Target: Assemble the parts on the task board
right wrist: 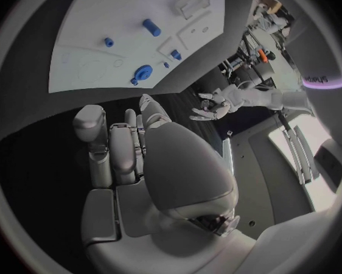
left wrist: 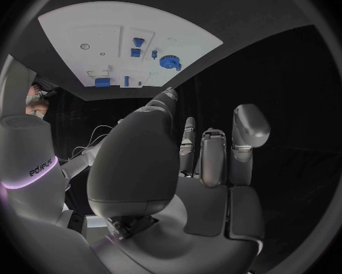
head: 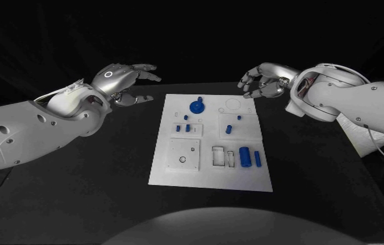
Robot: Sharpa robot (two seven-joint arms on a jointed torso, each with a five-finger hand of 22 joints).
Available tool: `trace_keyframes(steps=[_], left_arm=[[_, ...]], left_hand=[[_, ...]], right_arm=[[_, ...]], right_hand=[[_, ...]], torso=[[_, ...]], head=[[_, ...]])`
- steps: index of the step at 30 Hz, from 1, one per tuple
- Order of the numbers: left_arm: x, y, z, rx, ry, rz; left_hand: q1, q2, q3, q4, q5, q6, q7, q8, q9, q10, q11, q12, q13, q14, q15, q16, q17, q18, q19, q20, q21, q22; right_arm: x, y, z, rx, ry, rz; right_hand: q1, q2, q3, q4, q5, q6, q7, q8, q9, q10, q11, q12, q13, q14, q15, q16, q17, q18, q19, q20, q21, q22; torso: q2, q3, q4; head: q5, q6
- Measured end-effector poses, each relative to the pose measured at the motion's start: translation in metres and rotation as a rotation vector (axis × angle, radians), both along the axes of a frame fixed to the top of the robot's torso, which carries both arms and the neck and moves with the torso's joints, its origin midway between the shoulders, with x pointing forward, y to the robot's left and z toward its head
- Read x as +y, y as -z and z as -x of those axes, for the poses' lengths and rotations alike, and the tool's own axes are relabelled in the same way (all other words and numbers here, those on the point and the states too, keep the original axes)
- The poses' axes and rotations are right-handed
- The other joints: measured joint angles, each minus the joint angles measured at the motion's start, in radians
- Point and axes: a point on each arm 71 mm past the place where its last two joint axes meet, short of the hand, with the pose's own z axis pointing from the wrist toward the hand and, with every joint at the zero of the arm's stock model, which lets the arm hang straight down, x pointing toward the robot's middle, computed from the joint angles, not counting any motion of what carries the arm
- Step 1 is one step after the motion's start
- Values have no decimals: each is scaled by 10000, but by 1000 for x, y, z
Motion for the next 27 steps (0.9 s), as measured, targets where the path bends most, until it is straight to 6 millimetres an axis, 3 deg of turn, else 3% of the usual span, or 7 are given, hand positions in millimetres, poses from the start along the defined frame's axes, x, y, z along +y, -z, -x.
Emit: trace_keyframes(steps=[6, 7, 10, 12, 16, 21, 27], left_arm=[[3, 0, 6, -110, 170, 330], [3, 1, 7, -112, 186, 370], [3, 1, 8, -92, 228, 472], [3, 2, 10, -62, 258, 567], [1, 2, 11, 15, 297, 727], [0, 4, 13, 137, 304, 869], [0, 5, 14, 246, 293, 969]], left_hand=[[136, 135, 177, -19, 14, 270, 198, 0, 0, 384, -69, 339, -33, 87, -87, 153, 0, 0, 165, -90, 328, -1], [162, 161, 230, -12, 14, 287, 215, 0, 0, 461, -67, 382, -36, 105, -105, 153, -1, -1, 200, -126, 348, -1], [160, 223, 273, -22, 21, 338, 267, 1, 1, 563, -33, 488, -46, 123, -122, 153, -1, 0, 200, -125, 371, -1], [185, 291, 310, -15, 67, 339, 268, 0, 1, 582, -53, 523, -63, 123, -123, 153, -1, 0, 200, -125, 379, -1], [263, 369, 395, -18, 130, 375, 303, -53, -12, 596, -66, 566, -100, 123, -123, 153, -2, 1, 236, -161, 379, -1], [304, 409, 450, -17, 130, 375, 304, -53, -12, 596, -66, 634, -132, 123, -123, 153, -2, -1, 271, -126, 445, -1], [346, 451, 475, -43, 130, 429, 358, -91, -25, 596, -66, 681, -165, 146, -145, 192, -3, -2, 307, -161, 525, -1]], right_arm=[[2, 5, 2, -1141, -636, 1934], [2, 7, 2, -1253, -702, 2172], [2, 14, 3, -1495, -843, 2707], [2, 19, 3, -1669, -947, 3060], [2, 26, 3, -1903, -1092, 3428], [3, 33, 3, -2057, -1274, 3724], [6, 46, 5, -2031, -1602, 4006]], right_hand=[[-568, -561, 23, 229, -555, -93, -166, -728, -180, -181, -52, -704, -529, 155, -34, 131, 53, -23, 257, -38, 339, -1], [-742, -626, -17, 268, -716, -109, -182, -850, -208, -181, -52, -800, -598, 256, -42, 238, 147, -155, 382, -46, 518, -1], [-1024, -707, -15, 323, -870, -128, -202, -1044, -247, -251, -52, -923, -705, 364, -65, 358, 256, -206, 760, -47, 1151, -1], [-1094, -714, 25, 284, -856, -50, -279, -1179, -249, -121, -105, -924, -743, 440, -102, 453, 303, -568, 1503, -84, 2541, -2], [-1367, -832, 379, 180, -429, 577, -302, -1333, -132, 893, -363, -776, -891, 1120, -355, 1861, 863, -1174, 2231, -345, 5628, -2], [-1549, -1015, 634, 113, 29, 995, -383, -1410, 41, 1129, -426, -1006, -1080, 1162, -476, 2054, 876, -1175, 2209, -431, 5904, -2], [-1587, -1119, 1029, 30, 1072, 1152, -336, -1468, 266, 1083, -472, -1006, -949, 1164, -479, 2053, 875, -1174, 2223, -489, 5904, -3]], torso=[[41, -52, 103], [47, -67, 116], [55, -90, 131], [58, -108, 144], [47, -120, 162], [13, -115, 174], [-3, -114, 180]], head=[[-123, 0], [-147, 0], [-201, 0], [-260, 0], [-319, 0], [-267, 0], [-199, 0]])
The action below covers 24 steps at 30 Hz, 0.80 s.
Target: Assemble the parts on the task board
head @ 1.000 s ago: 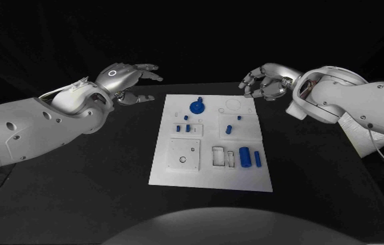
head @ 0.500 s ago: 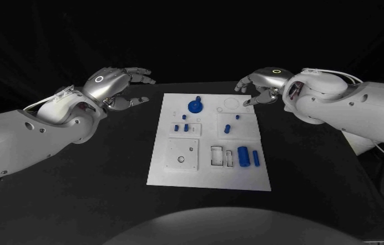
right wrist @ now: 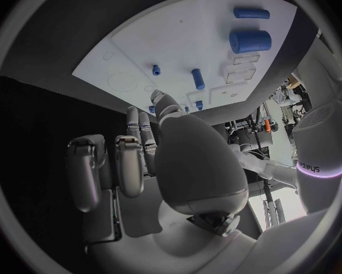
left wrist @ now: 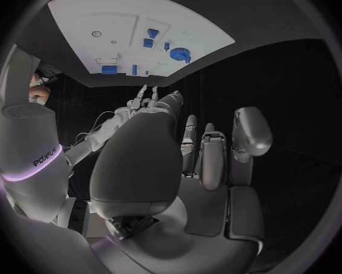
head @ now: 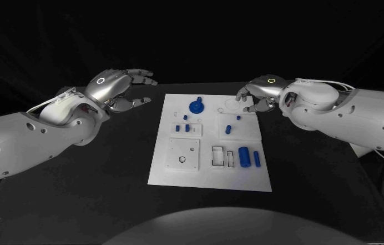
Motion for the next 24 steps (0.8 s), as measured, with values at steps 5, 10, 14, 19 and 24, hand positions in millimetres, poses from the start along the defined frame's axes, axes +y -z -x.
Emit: trace_keyframes(steps=[5, 10, 14, 19, 24], left_arm=[[-2, 1, 0, 72, 21, 48], [-5, 2, 0, 168, 67, 63], [-5, 3, 0, 245, 87, 55], [-8, 3, 0, 307, 151, 58], [-11, 4, 1, 352, 236, 59]], left_hand=[[69, 69, 69, -2, 39, 35, 35, 0, -8, 36, 35, 37, -29, 14, -14, 0, -1, 1, 21, -21, 0, 0], [158, 152, 195, -1, 39, 70, 70, -30, -12, 72, -1, 149, -76, 14, -14, 0, -1, 0, 35, -35, 0, 0], [285, 131, 262, -13, 39, 106, 106, -47, -22, 108, 35, 192, -94, 14, -14, 0, -1, 0, 35, -35, 0, 0], [328, 167, 361, -2, 40, 144, 71, -47, -22, 161, 88, 268, -140, 15, -13, 0, -2, 1, 72, 1, 1, 0], [328, 167, 361, -2, 39, 144, 71, -47, -22, 198, 51, 303, -154, 51, 23, 24, -3, 1, 72, 1, 47, 0]], right_arm=[[4, 10, 1, 106, -185, 177], [3, 16, 1, 183, -224, 320], [3, 22, 0, 295, -201, 425], [3, 33, 1, 578, -134, 570], [3, 42, 2, 845, -60, 712]], right_hand=[[-22, -155, 385, -29, 489, 137, 137, -49, 160, -139, -97, -60, 61, -5, -5, -35, -1, 0, -13, -13, 0, -1], [41, -216, 842, -98, 919, 304, 237, -84, 320, -139, -98, -60, 120, -36, -35, -61, -2, 1, -13, -13, -48, -1], [-68, -325, 1071, -111, 1127, 422, 221, -89, 399, -139, -98, -60, 142, -36, -35, -118, -2, 1, -13, -13, -99, -1], [-251, -508, 1364, -69, 880, 422, 222, -347, 381, -257, -74, -231, 111, -36, -35, -215, -2, 1, -13, -12, -214, -2], [-354, -610, 1456, -30, 641, 421, 221, -425, 374, -257, -74, -255, 108, -36, -35, -215, -3, 1, -14, -12, -214, -2]], torso=[[-11, 5, 2], [-23, 8, 12], [-32, 5, 8], [-38, -1, 2], [-47, -1, 2]], head=[[25, 0], [35, 0], [47, 0], [40, 0], [37, -1]])
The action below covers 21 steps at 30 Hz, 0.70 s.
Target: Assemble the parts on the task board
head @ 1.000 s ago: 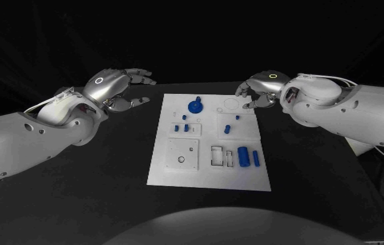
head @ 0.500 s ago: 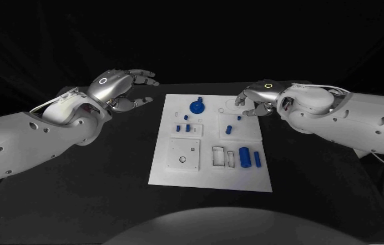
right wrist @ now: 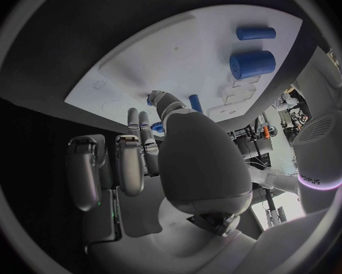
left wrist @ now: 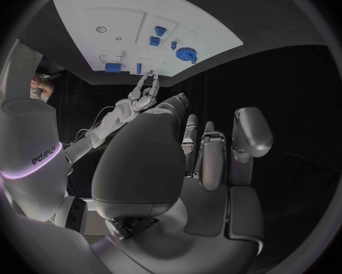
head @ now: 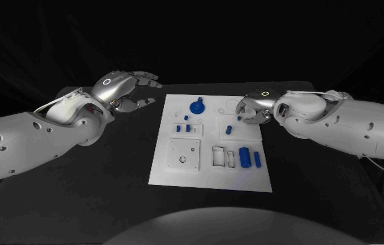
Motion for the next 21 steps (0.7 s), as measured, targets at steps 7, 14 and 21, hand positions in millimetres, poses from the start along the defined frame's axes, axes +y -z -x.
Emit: trace_keyframes(steps=[7, 14, 21], left_arm=[[-3, 1, 0, 56, 79, -7], [-4, 1, 1, 97, 118, -17], [-4, 2, 1, 149, 128, -39]], left_hand=[[80, 1, 108, -25, 0, 35, 35, 0, -10, 17, 17, 52, -33, 0, 0, 13, 0, 0, 19, -19, 0, 0], [133, -52, 206, -13, 0, 140, 140, 0, -10, 72, 0, 120, -83, 0, 0, 13, -1, 0, 36, -36, 39, 0], [171, -14, 276, -27, 0, 236, 236, 0, -9, 107, -35, 170, -117, 0, 0, 13, -1, -1, 35, -35, 39, 0]], right_arm=[[3, 7, 0, 182, 21, 72], [4, 10, 0, 216, 36, 63], [6, 11, -1, 206, 72, 12]], right_hand=[[0, 0, 250, -111, 102, 89, 20, 0, 58, 0, 0, 0, 23, 0, 0, 0, -1, 1, 0, 0, 0, -1], [0, 0, 580, -303, 529, 160, 92, 0, 196, 157, 46, 72, 107, 0, 1, 0, -1, 2, 0, 1, 0, -2], [0, 0, 813, -425, 759, 237, 83, 0, 329, 265, 67, 180, 177, 0, 1, -58, -2, 1, 0, 1, -20, -1]], torso=[[-6, 6, -6], [-14, 14, -2], [-21, 17, -12]], head=[[9, 0], [39, 0], [56, 0]])
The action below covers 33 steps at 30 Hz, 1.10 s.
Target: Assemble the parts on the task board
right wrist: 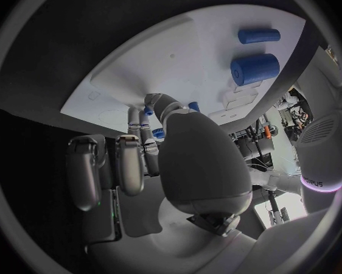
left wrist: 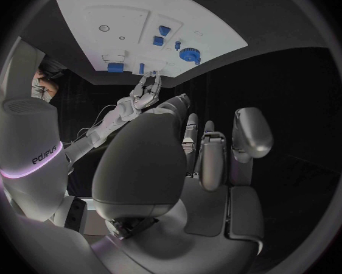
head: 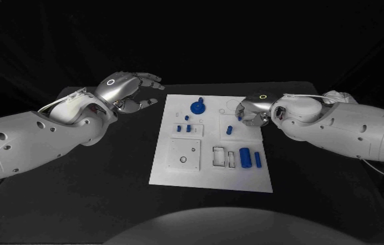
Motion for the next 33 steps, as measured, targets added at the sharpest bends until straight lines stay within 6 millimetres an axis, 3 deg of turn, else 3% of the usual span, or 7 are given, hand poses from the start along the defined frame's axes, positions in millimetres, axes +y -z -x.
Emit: trace_keyframes(steps=[15, 20, 33], left_arm=[[-1, 3, 0, 146, 3, -61], [-1, 3, 0, 190, 4, -72], [-1, 5, 0, 292, 1, -109]], left_hand=[[91, 13, 79, -25, 0, 70, 69, 0, 1, 107, 37, 107, -53, 0, 0, 0, 7, 0, 0, 0, 0, 7], [91, 13, 107, 3, 0, 69, 69, 0, 1, 107, 37, 107, -52, 0, 0, 0, 7, 0, 0, 0, 0, 8], [98, 6, 137, -27, 0, 67, 67, 0, 2, 187, 46, 180, -76, 0, 0, 0, 6, 0, -1, 0, 0, 6]], right_arm=[[5, 2, -5, 29, 94, -170], [6, 2, -6, 24, 129, -203], [6, 4, -7, 35, 153, -265]], right_hand=[[-15, 123, 277, -224, 58, 337, -14, 203, 512, 286, -57, 351, 266, 0, 0, -191, -1, 0, 0, 1, -173, -1], [-69, 177, 292, -286, -143, 359, -36, 349, 744, 286, -57, 351, 300, 0, 0, -192, -2, 1, 0, 1, -173, -1], [-200, 306, 259, -624, -295, 437, -157, 970, 1980, 488, -167, 558, 440, 37, -36, -272, 5, 1, 0, 1, -214, 6]], torso=[[-12, 5, -13], [-18, 11, -7], [-27, 17, 2]], head=[[13, 0], [28, 0], [79, 0]])
